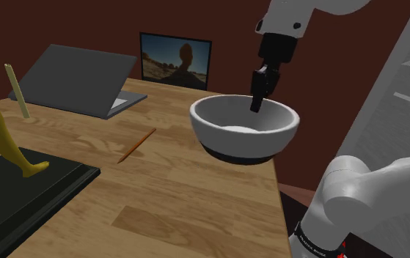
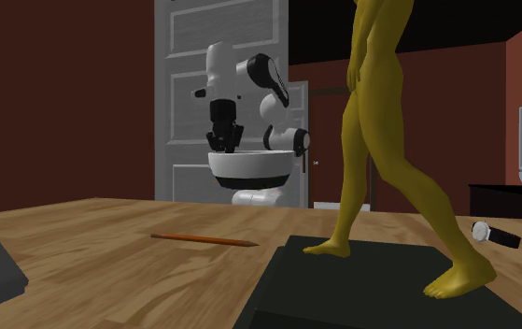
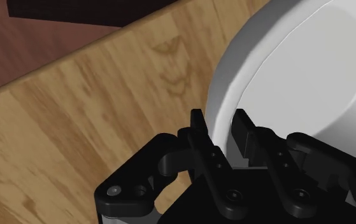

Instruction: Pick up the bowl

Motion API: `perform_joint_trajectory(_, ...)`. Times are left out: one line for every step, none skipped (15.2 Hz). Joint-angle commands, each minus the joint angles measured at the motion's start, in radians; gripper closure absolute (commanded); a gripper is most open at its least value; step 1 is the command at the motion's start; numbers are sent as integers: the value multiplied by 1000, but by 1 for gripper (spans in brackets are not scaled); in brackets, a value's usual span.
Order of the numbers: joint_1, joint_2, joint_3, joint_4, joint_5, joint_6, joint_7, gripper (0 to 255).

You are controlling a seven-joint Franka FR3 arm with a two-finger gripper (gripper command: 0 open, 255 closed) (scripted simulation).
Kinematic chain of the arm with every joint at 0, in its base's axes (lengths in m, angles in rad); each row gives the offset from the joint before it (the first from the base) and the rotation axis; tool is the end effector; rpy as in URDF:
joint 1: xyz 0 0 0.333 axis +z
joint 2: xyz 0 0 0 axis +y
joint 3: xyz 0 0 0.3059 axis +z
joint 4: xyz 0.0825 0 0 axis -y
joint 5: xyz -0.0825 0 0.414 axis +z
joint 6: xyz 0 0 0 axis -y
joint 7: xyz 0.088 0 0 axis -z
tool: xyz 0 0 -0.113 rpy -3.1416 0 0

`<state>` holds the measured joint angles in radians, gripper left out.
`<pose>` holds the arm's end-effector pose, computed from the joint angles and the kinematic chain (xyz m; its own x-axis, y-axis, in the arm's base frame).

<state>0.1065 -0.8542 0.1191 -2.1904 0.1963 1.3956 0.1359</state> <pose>0.2870 0.1091 0.6628 0.9952 0.0887 0.0416 0.0927 -0.9898 -0.1078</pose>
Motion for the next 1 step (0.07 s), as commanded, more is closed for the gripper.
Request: perform_joint_trajectory(0, 3, -1, 10, 0, -5, 1, 255)
